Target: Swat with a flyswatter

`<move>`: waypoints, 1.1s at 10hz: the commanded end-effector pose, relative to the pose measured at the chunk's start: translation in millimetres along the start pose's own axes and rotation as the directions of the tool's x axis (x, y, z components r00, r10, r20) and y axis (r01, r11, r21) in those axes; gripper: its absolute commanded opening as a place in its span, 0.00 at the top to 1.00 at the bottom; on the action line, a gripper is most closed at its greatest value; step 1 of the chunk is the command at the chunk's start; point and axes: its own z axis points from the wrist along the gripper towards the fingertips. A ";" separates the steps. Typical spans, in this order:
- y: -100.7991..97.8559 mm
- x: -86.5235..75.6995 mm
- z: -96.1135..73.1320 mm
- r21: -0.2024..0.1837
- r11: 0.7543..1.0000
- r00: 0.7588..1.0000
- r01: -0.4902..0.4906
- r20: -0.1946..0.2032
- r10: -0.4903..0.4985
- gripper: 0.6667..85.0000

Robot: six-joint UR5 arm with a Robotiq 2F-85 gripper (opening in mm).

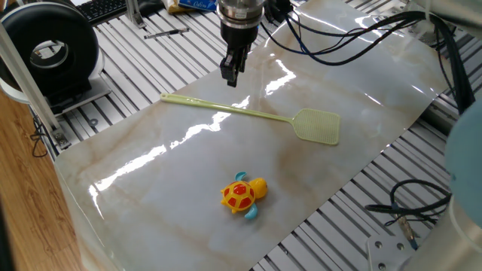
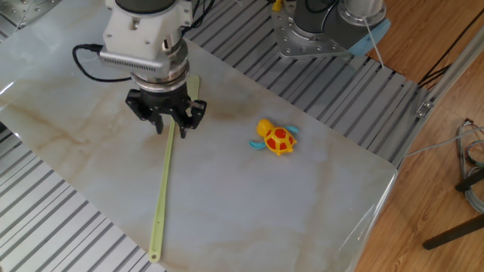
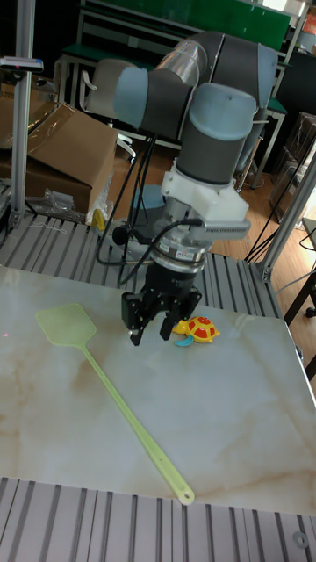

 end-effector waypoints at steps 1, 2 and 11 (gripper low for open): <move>-3.8 -30.2 38.0 -0.027 1.000 1.000 -0.005 0.029 0.006 0.15; -4.6 -31.8 43.8 -0.027 1.000 1.000 -0.011 0.025 0.011 0.15; -15.4 -38.6 79.7 0.000 1.000 1.000 0.004 -0.011 -0.004 0.17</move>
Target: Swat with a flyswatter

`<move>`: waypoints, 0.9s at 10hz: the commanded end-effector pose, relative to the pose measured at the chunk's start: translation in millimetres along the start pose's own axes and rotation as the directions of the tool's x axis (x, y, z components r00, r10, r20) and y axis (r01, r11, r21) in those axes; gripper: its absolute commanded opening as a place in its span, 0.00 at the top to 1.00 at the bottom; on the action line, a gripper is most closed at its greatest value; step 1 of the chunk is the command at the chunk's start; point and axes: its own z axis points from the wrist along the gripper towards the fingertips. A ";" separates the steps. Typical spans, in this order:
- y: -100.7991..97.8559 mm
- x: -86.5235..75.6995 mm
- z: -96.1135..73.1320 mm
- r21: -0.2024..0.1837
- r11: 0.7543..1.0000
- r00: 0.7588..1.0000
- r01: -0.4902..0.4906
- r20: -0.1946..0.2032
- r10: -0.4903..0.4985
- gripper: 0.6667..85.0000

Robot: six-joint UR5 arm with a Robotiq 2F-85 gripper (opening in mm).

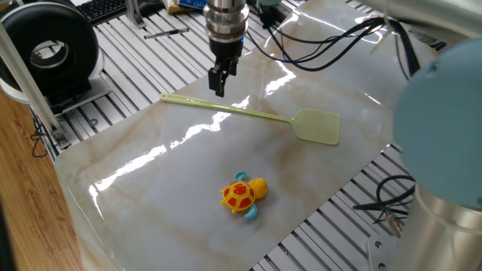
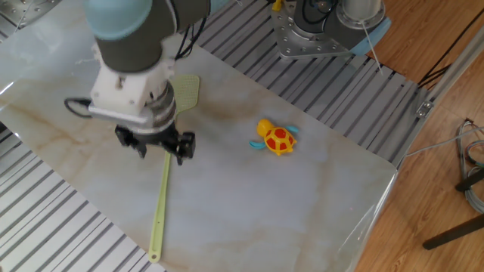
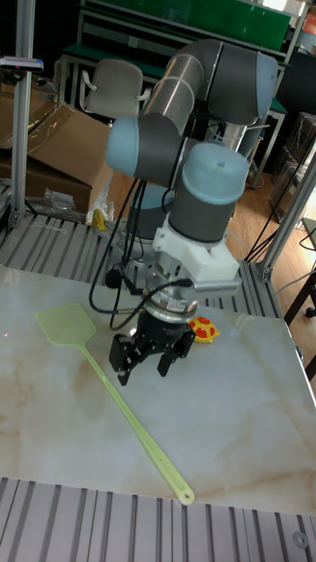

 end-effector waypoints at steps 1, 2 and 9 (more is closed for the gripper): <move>-1.0 -15.3 25.2 -0.007 1.000 1.000 0.016 0.014 -0.016 0.17; -2.4 -10.0 17.3 -0.003 1.000 1.000 0.012 0.002 -0.012 0.17; -7.4 0.7 -7.8 0.002 1.000 1.000 -0.014 0.008 0.014 0.19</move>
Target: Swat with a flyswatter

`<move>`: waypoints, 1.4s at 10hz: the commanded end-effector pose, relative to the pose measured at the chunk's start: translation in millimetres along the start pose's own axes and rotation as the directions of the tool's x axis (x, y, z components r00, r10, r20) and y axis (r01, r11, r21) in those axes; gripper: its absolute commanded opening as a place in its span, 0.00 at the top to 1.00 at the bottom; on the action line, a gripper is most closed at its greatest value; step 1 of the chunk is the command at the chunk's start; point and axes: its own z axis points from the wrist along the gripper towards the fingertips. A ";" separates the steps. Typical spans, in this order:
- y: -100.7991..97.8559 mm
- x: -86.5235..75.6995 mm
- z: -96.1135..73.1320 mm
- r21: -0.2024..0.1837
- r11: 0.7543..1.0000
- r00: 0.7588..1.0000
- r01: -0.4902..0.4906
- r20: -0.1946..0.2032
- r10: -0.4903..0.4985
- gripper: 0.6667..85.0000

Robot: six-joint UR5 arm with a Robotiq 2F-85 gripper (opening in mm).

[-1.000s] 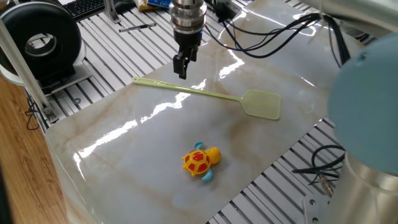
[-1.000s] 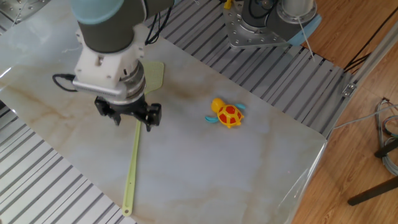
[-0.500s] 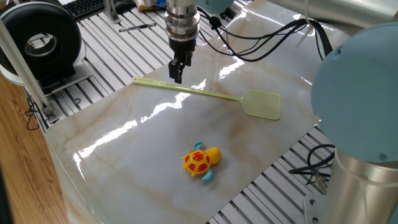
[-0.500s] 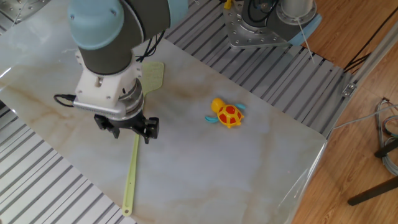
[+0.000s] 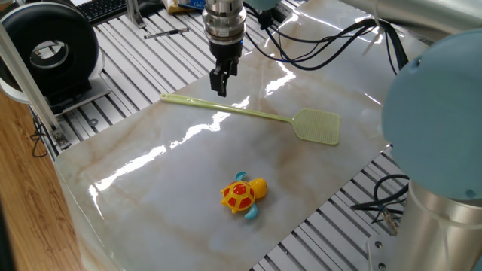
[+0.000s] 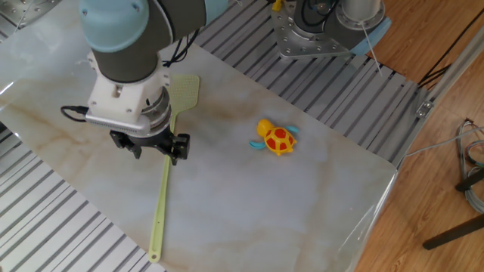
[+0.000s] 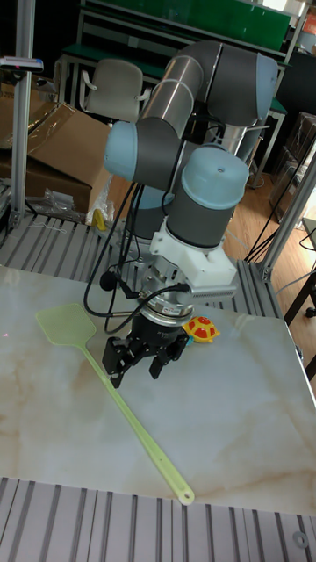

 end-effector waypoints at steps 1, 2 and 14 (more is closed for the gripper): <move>6.1 -6.1 -3.8 -0.031 0.999 0.999 -0.022 0.030 0.023 0.19; 5.8 -4.1 -3.8 -0.029 0.999 1.000 -0.016 0.022 0.017 0.19; 7.3 -61.9 47.8 -0.040 0.999 0.994 -0.009 0.105 0.013 0.18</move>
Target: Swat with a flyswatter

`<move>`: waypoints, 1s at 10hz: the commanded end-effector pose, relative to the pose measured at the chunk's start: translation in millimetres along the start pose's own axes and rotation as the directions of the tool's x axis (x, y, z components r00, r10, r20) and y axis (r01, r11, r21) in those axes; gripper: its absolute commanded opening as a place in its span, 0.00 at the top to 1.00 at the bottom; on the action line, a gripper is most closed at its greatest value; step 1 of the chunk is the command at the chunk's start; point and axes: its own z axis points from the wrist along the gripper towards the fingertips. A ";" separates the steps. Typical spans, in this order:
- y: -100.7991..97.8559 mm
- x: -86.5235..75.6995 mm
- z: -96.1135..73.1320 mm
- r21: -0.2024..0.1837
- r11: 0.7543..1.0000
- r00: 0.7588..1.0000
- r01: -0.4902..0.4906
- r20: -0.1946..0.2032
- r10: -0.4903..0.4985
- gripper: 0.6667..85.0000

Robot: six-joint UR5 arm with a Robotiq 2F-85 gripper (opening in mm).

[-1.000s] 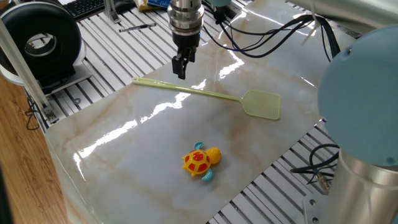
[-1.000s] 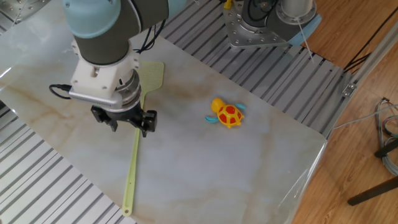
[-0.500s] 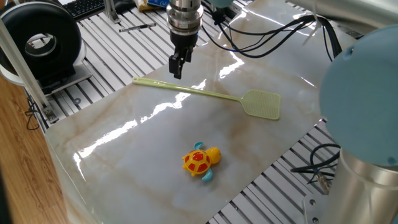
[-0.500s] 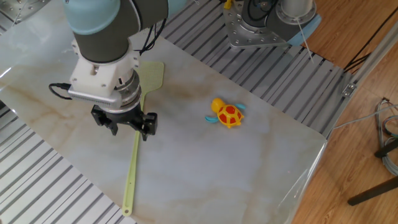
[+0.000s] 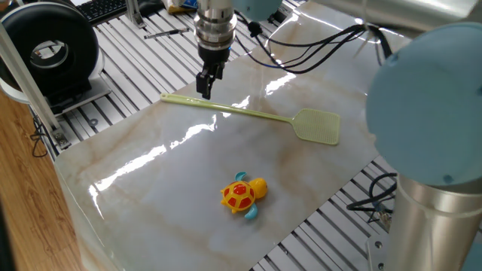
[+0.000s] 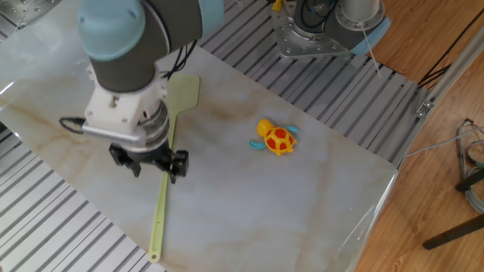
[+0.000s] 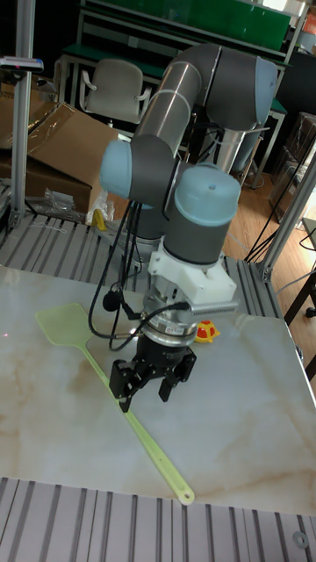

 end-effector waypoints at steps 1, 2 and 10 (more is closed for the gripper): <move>0.2 -10.9 10.8 -0.006 1.000 1.000 0.001 0.013 -0.001 0.18; -1.5 -7.3 10.8 0.001 1.000 1.000 0.002 -0.001 -0.002 0.19; 5.9 -17.4 39.8 0.008 1.000 1.000 -0.019 0.011 0.019 0.20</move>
